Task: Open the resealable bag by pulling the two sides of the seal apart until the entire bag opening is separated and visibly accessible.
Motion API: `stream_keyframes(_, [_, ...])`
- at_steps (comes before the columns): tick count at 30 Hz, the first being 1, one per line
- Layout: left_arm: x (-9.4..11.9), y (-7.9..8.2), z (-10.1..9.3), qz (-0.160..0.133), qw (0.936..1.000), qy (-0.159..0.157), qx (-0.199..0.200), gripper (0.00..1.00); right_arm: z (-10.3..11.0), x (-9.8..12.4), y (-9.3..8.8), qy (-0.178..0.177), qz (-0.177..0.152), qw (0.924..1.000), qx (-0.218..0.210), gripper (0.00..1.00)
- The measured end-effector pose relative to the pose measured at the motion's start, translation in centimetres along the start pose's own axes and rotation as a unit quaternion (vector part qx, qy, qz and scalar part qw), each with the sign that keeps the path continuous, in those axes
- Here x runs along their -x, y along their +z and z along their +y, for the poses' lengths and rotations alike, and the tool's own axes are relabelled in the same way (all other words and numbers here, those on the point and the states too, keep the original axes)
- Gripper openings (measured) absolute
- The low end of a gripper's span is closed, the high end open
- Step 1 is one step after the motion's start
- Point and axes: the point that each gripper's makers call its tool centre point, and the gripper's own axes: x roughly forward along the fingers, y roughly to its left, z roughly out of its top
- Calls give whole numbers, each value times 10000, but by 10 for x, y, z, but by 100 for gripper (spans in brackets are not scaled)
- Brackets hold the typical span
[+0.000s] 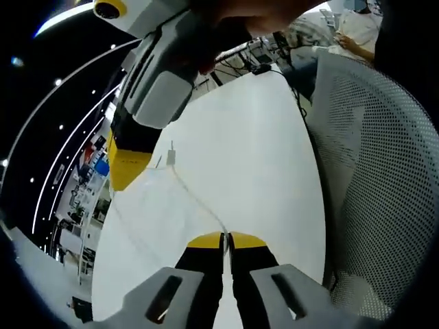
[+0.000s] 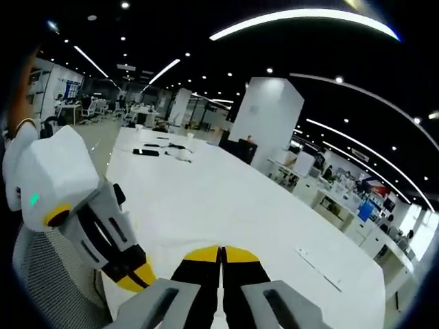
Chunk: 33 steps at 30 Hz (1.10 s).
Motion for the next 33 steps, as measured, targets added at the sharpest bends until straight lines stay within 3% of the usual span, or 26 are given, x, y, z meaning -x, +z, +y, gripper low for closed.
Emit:
stream_keyframes(3, [-2,-2,-3,31,10000,-63,21,0,4,0,-4,70,51,10000,-4,0])
stream_keyframes(15, [-5,-17,-46,208,9978,-585,228,1,45,0,-46,555,526,9970,-102,0])
stream_keyframes(30, [-1,-21,-54,235,9956,-700,572,3,68,3,-91,761,997,9921,-104,0])
stream_keyframes(33, [0,-22,-47,267,9964,-450,664,6,69,2,-95,772,1040,9915,-110,0])
